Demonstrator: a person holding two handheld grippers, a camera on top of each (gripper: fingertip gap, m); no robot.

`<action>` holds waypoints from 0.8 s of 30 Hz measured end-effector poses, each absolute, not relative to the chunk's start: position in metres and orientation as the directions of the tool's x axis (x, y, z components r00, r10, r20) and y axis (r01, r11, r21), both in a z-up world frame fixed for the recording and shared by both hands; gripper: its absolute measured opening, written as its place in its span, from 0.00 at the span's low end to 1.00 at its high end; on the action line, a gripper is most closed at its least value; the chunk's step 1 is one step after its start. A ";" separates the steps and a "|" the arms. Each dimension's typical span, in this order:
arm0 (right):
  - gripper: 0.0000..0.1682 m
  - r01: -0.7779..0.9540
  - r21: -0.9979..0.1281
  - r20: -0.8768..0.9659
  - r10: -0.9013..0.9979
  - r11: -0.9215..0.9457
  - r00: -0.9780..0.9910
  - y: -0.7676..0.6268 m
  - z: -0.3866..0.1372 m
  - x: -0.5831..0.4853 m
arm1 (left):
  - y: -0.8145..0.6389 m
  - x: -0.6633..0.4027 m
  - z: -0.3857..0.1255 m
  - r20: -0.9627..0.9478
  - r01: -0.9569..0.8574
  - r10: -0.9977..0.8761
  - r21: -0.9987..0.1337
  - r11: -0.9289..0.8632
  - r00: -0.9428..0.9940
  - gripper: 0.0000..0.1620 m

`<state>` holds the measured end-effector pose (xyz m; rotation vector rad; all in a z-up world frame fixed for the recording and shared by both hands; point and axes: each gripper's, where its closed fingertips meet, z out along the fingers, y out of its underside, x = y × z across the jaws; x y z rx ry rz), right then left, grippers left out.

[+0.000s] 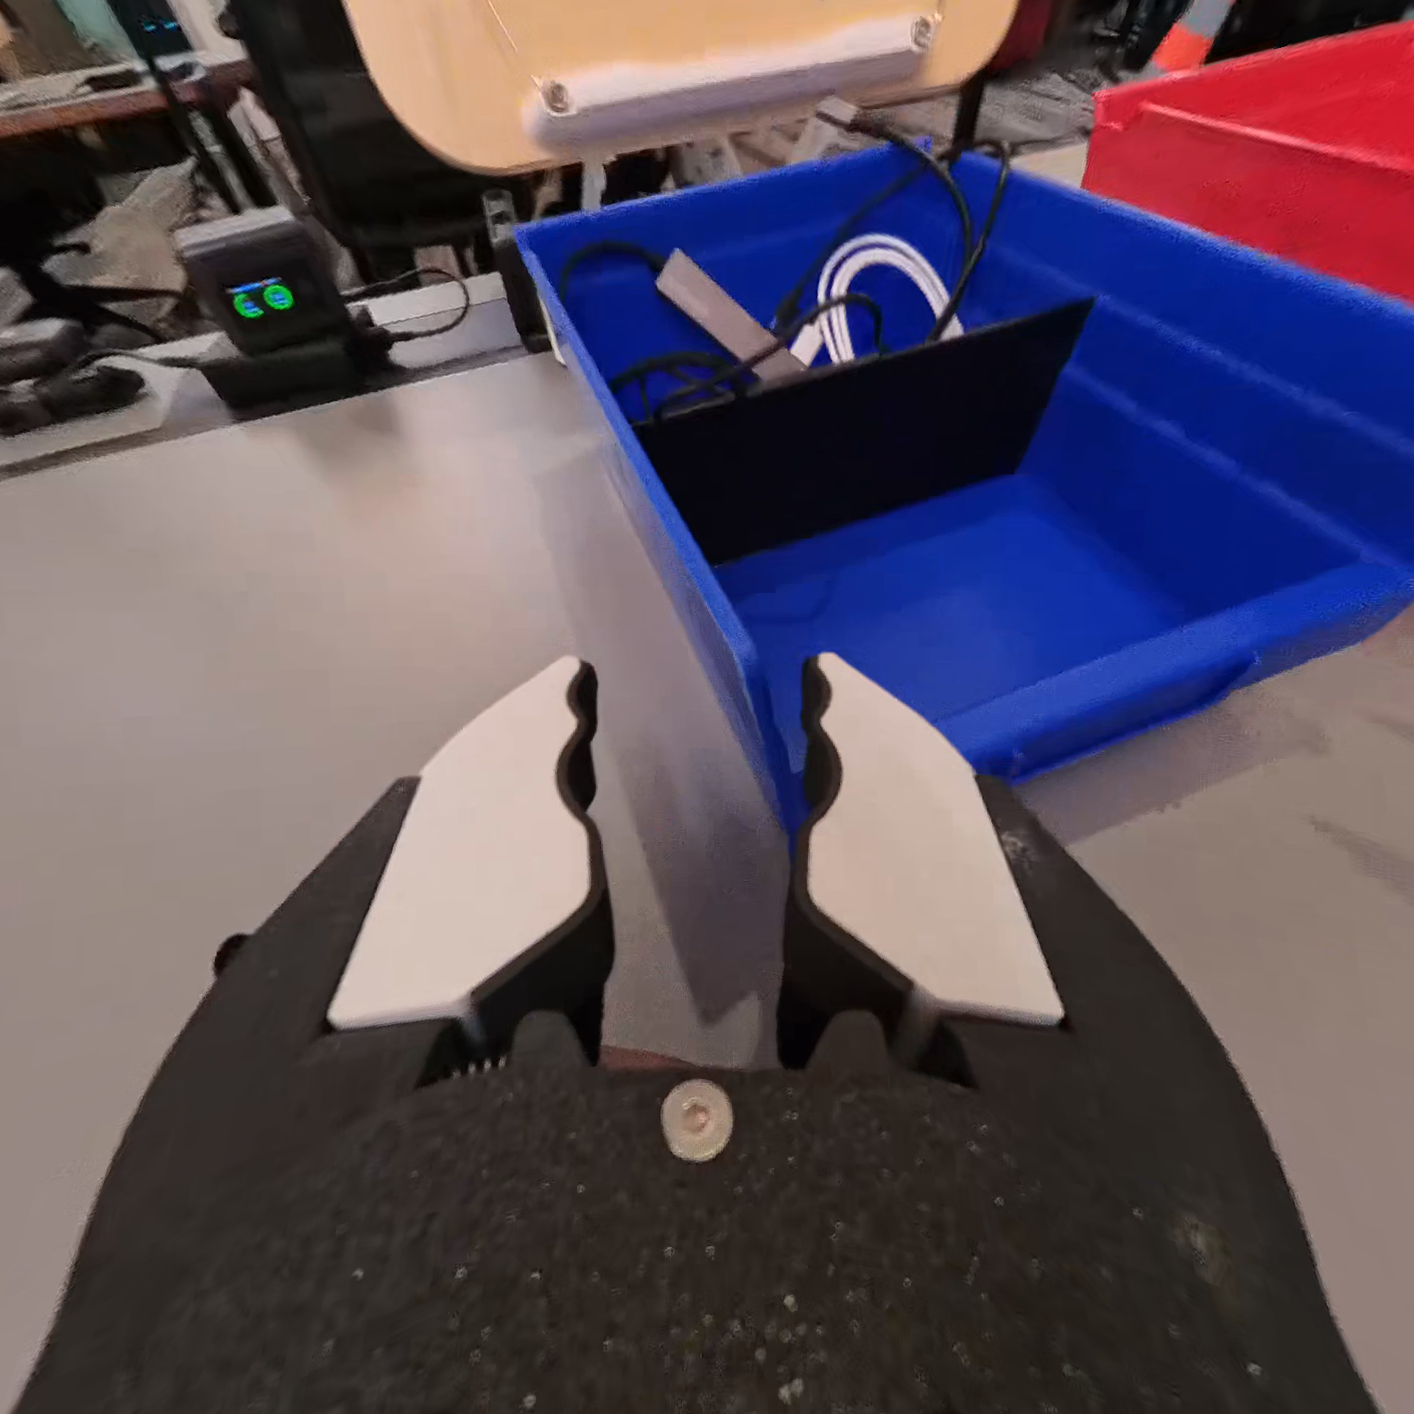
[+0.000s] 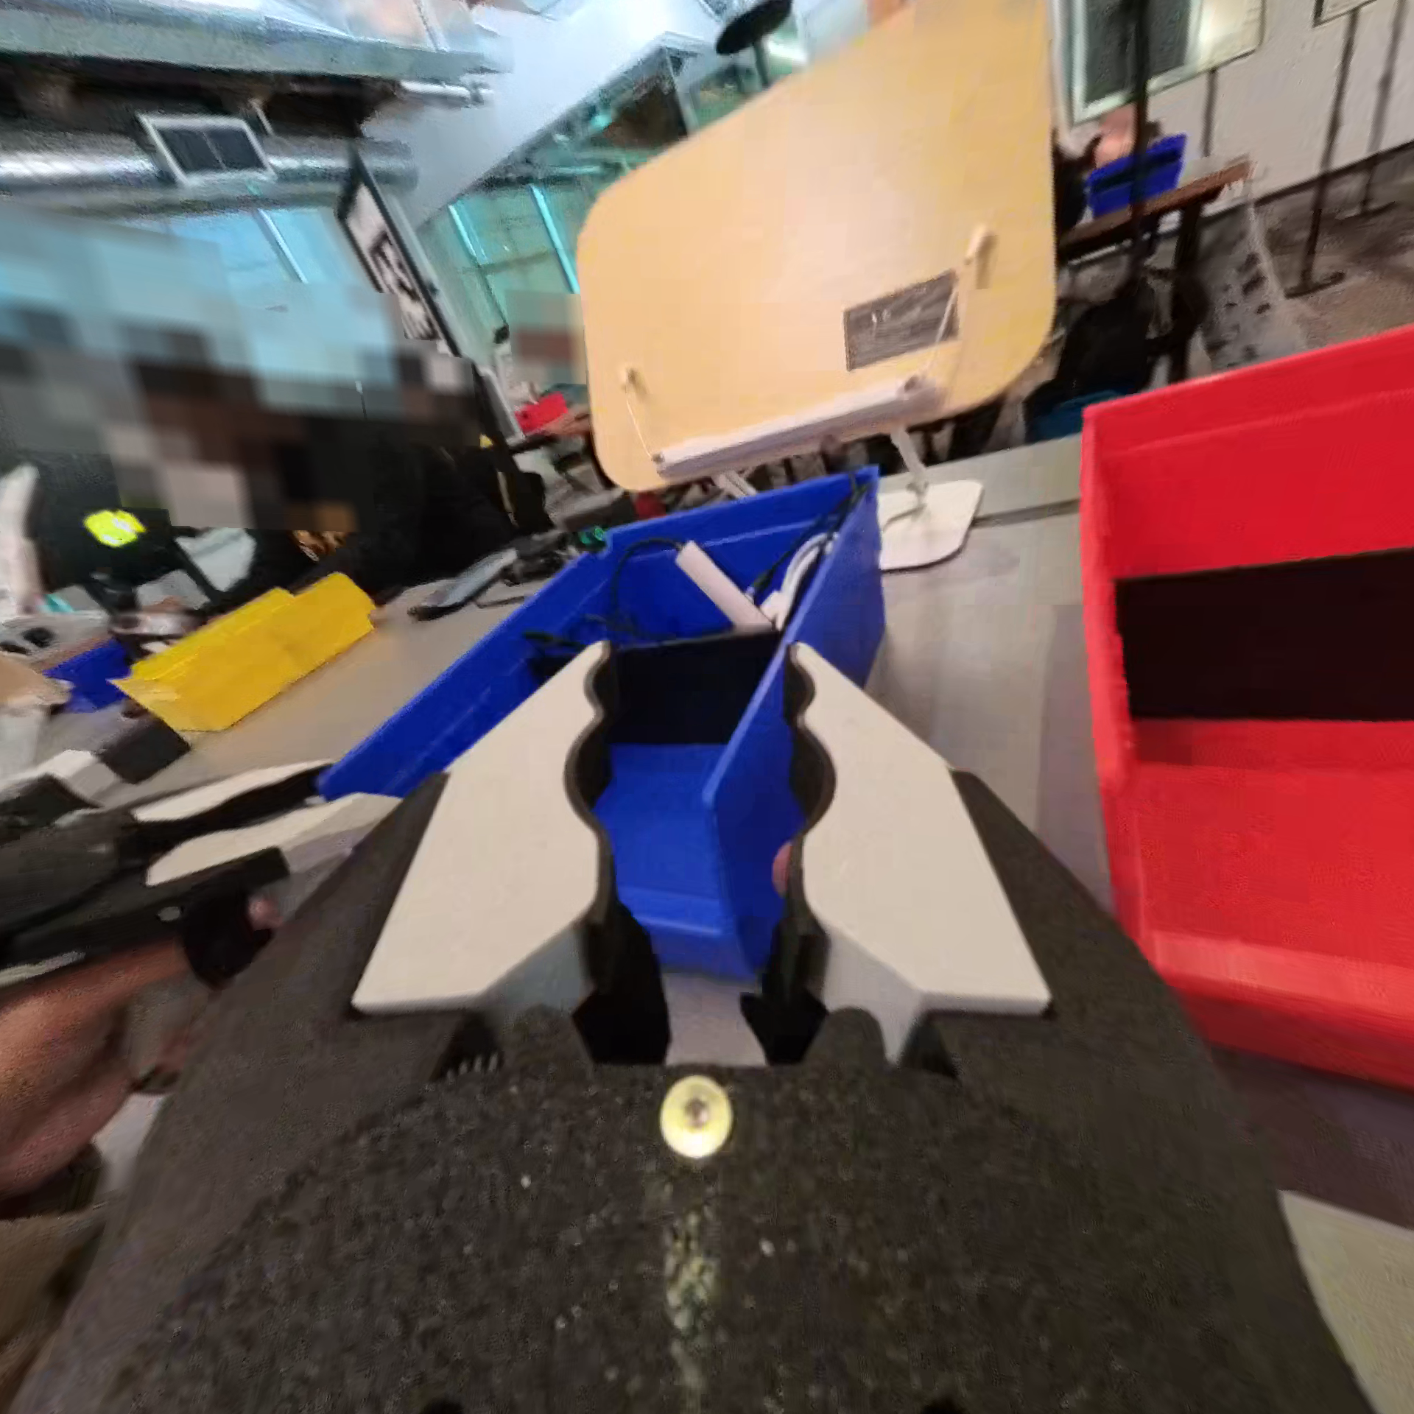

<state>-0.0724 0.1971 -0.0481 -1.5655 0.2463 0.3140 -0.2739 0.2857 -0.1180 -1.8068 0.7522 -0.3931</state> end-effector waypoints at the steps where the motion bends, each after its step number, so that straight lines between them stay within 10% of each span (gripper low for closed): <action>1: 0.25 -0.283 -0.958 -0.282 -0.017 -0.048 0.959 0.203 -0.063 -0.078 | 0.288 -0.273 -0.121 -0.101 -0.312 -0.667 -0.928 -0.205 0.739 0.30; 9: 0.09 -0.105 -0.935 -0.006 -0.282 -0.338 0.959 0.230 -0.131 -0.091 | 0.297 -0.265 -0.128 -0.105 -0.311 -0.636 -0.925 -0.220 0.764 0.05; 24: 0.02 -0.055 -0.987 -0.004 -0.316 -0.151 0.949 0.235 -0.068 -0.173 | 0.312 -0.352 -0.063 -0.185 -0.267 -0.542 -0.960 -0.077 0.820 0.03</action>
